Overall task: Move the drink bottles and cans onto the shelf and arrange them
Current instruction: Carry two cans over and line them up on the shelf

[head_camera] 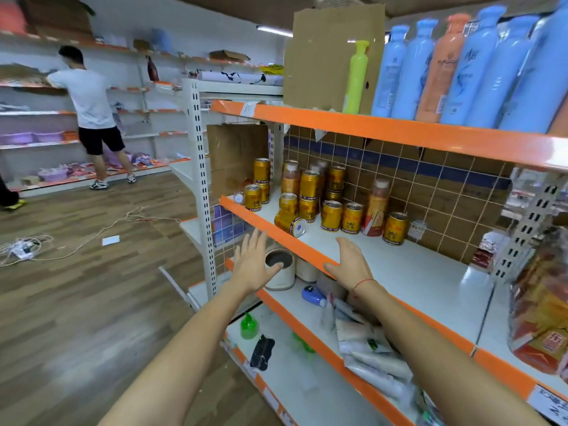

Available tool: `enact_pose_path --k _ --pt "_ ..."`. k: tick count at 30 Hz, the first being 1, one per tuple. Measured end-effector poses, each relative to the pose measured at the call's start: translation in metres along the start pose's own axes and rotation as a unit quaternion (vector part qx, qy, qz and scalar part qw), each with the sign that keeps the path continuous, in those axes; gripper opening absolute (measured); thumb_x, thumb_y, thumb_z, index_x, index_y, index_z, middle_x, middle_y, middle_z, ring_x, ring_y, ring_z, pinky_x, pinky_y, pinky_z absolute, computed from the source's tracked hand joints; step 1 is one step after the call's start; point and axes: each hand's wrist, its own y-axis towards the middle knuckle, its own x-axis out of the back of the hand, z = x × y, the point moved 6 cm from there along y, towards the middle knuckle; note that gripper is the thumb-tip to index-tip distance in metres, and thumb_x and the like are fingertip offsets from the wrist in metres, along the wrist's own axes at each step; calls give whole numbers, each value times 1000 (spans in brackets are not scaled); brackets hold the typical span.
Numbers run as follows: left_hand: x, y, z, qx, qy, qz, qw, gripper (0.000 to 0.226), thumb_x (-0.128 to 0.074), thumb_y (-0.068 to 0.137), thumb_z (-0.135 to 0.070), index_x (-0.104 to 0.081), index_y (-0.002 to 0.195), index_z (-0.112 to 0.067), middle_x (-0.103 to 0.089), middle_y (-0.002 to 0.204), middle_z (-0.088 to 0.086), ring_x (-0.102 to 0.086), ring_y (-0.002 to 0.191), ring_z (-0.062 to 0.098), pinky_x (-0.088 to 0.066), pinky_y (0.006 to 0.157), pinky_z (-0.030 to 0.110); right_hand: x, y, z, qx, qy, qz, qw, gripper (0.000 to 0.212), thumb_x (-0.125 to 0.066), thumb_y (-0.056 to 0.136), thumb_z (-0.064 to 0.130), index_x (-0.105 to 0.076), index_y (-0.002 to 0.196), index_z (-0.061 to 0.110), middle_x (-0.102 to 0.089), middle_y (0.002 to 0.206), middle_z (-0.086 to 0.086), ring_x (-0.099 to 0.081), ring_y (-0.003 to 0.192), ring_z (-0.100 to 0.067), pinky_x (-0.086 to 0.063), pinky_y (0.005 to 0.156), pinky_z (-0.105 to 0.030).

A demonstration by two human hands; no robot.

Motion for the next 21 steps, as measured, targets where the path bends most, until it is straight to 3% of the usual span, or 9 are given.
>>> enact_pose_path --k 7,12,18,21 --pt "3 74 -15 -20 -8 -20 1000 89 -61 87 -47 -10 152 -13 -7 160 8 -4 147 26 -14 117 50 13 68 -21 12 2 -23 1000 57 -68 82 28 -44 127 3 -48 131 -15 -44 121 -30 -39 97 -38" --pt "-13 108 -23 -25 -11 -22 999 88 -63 87 -44 -13 151 -10 -13 158 9 -9 146 24 -15 117 44 6 88 -50 -11 -1 -7 1000 56 -68 81 26 -45 127 5 -49 129 -14 -46 120 -31 -40 97 -37" --pt "-37 138 -30 -37 -33 14 999 90 -65 84 -44 -14 151 -12 -15 158 10 -14 145 28 -19 117 46 7 106 -84 -43 -17 15 999 65 -68 80 27 -41 135 6 -47 135 -14 -44 124 -30 -38 103 -38" --pt "-45 154 -45 -73 -63 32 995 93 -70 81 -43 -18 150 -10 -23 155 11 -23 143 28 -25 114 44 11 121 -95 -59 -13 14 998 53 -71 77 25 -49 122 7 -53 124 -14 -49 115 -30 -42 95 -37"
